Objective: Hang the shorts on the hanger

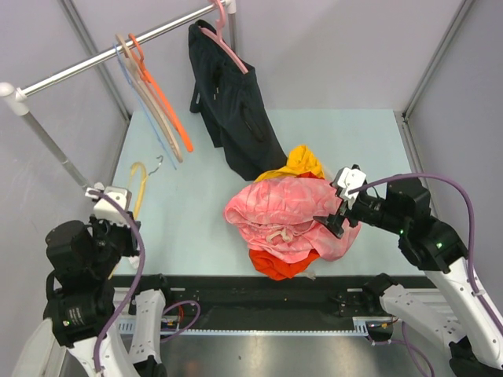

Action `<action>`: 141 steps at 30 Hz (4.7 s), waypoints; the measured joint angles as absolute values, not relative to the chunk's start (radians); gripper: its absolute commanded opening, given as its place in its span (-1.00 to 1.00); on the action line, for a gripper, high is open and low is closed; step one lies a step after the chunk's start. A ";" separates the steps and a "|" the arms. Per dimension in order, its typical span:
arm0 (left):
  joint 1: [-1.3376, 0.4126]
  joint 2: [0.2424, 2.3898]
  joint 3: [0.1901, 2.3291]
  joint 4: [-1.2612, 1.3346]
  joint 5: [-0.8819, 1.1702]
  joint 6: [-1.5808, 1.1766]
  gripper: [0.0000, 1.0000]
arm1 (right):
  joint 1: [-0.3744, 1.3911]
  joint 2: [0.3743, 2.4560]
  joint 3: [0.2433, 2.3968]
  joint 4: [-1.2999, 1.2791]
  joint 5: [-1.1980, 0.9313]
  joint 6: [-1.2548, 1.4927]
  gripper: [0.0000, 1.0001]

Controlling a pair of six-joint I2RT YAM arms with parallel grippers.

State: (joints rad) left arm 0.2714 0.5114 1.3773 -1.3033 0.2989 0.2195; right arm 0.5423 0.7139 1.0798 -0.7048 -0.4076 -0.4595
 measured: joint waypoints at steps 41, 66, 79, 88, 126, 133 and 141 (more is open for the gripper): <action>0.271 0.690 1.435 -1.239 1.166 0.677 -0.99 | 0.549 0.709 1.084 -0.561 -0.432 -0.485 0.99; -0.233 0.923 1.477 -0.690 1.051 -0.086 -1.00 | 0.624 0.739 1.124 -0.363 -0.373 -0.548 0.99; -0.779 1.131 1.567 -0.586 0.397 0.027 -0.99 | 0.455 0.603 1.128 -0.424 -0.297 -0.226 0.89; -1.222 1.151 1.415 -0.172 -0.145 0.268 -0.99 | 0.199 0.683 1.167 -0.279 -0.394 0.353 0.87; -1.436 1.665 1.450 0.725 -0.793 0.845 -0.99 | 0.162 0.828 1.158 0.097 -0.337 0.793 -0.28; -1.449 1.680 1.441 0.751 -0.805 0.890 0.10 | 0.176 0.832 1.158 0.089 -0.306 0.825 -1.00; -1.471 1.470 1.316 0.392 -0.675 0.760 0.99 | 0.119 0.782 1.156 -0.015 -0.317 0.627 -1.00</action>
State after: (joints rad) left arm -1.4708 1.4704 1.3163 0.3920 -0.6754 0.7605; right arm 0.1188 0.7822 1.1564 -0.0154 -0.3172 0.6266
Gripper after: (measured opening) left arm 0.990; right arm 0.075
